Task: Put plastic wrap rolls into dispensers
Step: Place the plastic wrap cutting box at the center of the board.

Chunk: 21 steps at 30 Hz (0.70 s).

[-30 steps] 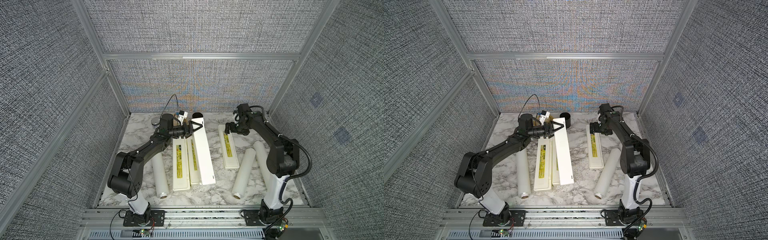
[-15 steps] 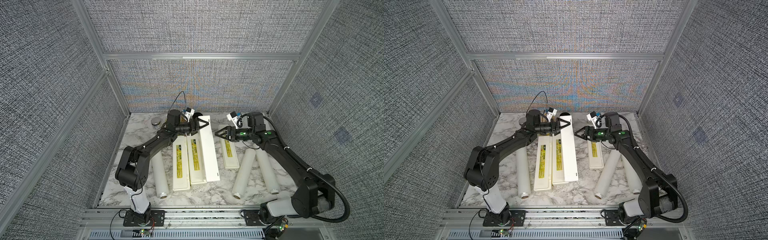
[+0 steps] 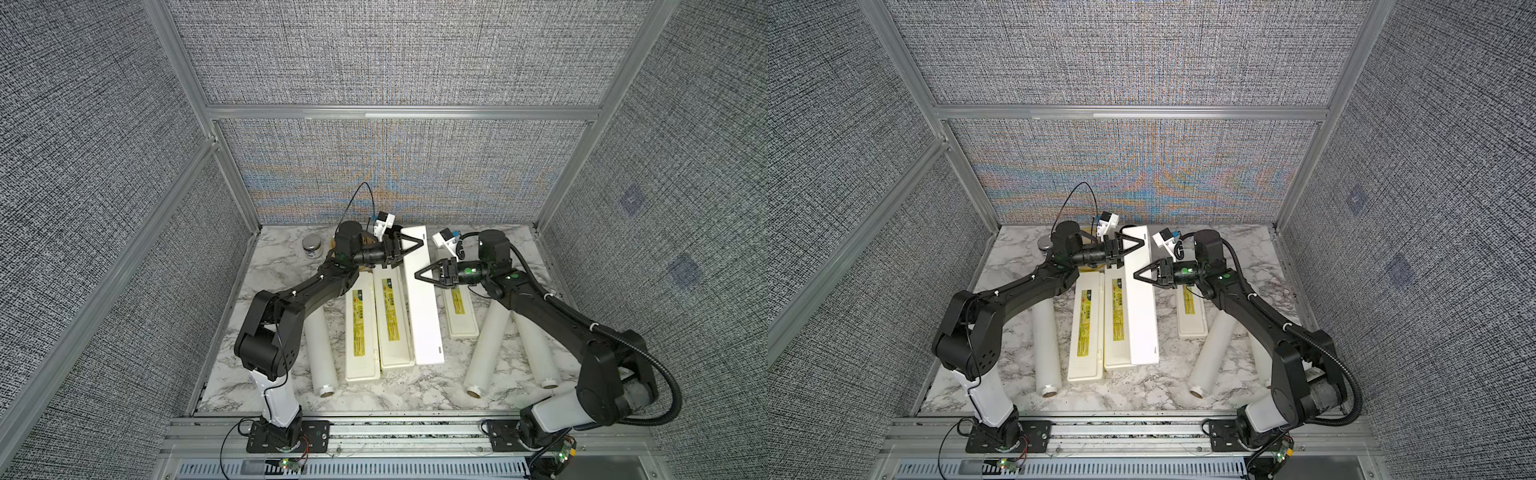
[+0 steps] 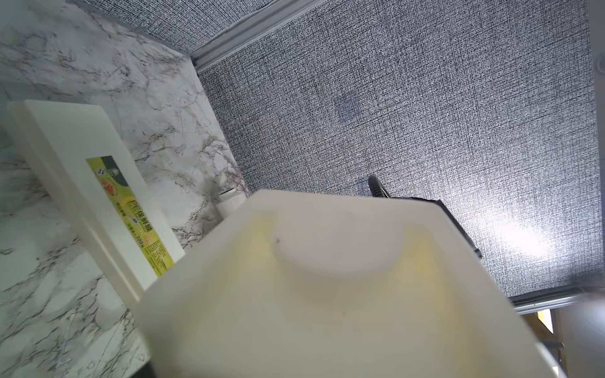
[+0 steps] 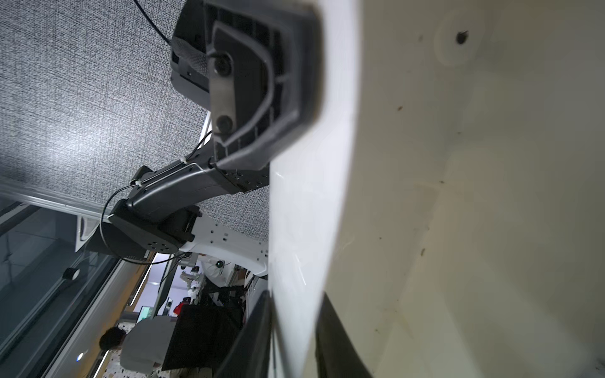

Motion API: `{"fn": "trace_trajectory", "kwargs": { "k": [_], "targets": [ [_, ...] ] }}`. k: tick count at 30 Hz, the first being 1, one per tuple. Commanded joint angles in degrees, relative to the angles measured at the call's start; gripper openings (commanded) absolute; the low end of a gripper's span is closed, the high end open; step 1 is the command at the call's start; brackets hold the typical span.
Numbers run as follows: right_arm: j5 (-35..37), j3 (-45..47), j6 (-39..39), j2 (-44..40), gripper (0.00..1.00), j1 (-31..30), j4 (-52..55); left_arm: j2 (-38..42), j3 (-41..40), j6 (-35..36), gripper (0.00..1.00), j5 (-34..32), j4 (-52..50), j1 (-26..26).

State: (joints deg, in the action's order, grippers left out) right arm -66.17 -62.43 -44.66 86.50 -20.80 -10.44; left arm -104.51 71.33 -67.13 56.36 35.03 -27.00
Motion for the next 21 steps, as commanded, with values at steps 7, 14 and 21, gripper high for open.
{"fn": "trace_trajectory", "kwargs": {
  "k": [7, 14, 21],
  "targets": [
    [-2.29, 2.44, -13.91, 1.10, 0.01, 3.22, -16.63, 2.30, -1.52, -4.51, 1.00, 4.22, 9.25, 1.08],
    [5.06, -3.96, 9.87, -2.35, 0.00, 5.35, 18.48, 5.92, -1.98, 2.95, 1.00, 1.70, -2.15, 4.72],
    [24.62, -13.47, 20.17, 4.19, 0.00, 3.10, 39.50, 10.31, -3.91, 14.77, 1.00, -3.74, -19.42, 6.61]
  ]
}}
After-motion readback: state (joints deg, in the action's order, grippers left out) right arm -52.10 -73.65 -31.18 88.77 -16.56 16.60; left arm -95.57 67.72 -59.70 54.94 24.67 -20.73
